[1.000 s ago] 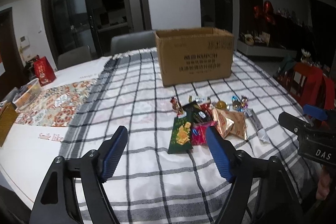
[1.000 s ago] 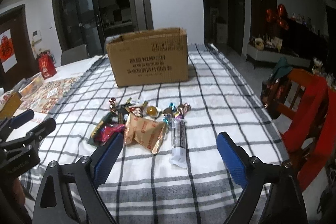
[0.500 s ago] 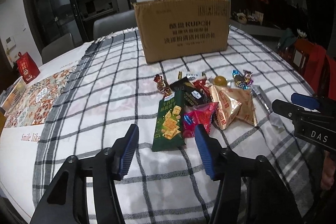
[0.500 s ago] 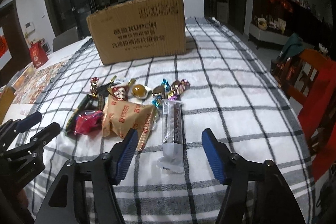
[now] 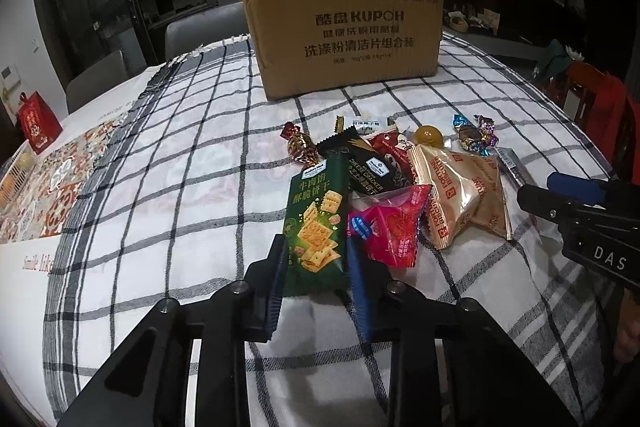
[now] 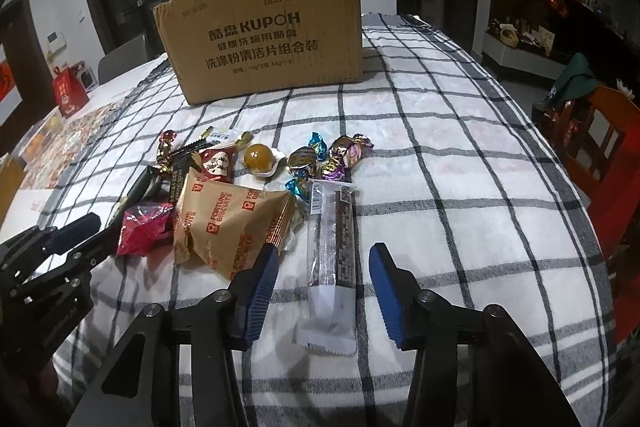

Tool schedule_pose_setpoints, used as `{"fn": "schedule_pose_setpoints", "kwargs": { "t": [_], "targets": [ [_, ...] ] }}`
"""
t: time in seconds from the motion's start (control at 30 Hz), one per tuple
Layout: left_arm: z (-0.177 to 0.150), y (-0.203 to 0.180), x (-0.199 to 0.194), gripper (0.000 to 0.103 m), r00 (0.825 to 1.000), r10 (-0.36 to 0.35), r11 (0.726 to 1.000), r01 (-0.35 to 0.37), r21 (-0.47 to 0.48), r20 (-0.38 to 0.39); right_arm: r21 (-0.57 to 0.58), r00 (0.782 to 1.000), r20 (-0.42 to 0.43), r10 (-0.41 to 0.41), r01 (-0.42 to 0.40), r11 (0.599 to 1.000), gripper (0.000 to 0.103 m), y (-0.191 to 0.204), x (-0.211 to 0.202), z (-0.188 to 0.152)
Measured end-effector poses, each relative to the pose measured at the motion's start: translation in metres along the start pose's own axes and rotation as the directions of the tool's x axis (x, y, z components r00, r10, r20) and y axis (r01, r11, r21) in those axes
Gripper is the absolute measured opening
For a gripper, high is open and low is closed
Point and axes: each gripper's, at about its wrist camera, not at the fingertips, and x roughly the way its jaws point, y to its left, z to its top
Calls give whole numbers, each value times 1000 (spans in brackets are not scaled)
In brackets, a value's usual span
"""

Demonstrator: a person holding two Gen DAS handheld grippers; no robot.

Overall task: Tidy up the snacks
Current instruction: 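Grasp the green snack bar with left tool while right tool grasps the white tube snack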

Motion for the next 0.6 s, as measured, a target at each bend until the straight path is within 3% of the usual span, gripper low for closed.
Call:
{"fn": "schedule_pose_setpoints", "kwargs": {
  "t": [0.2, 0.37, 0.6],
  "targets": [
    [1, 1, 4, 24, 1000, -25, 1000, 25, -12, 4, -12, 1000, -9, 1, -1, 1000, 41, 2, 6, 1],
    [1, 5, 2, 20, 999, -43, 998, 43, -37, 10, -26, 1000, -5, -20, 20, 999, 26, 3, 7, 1],
    [3, 7, -10, 14, 998, -30, 999, 32, -38, 49, -35, 1000, 8, -17, 18, 999, 21, 4, 3, 1]
  ]
}}
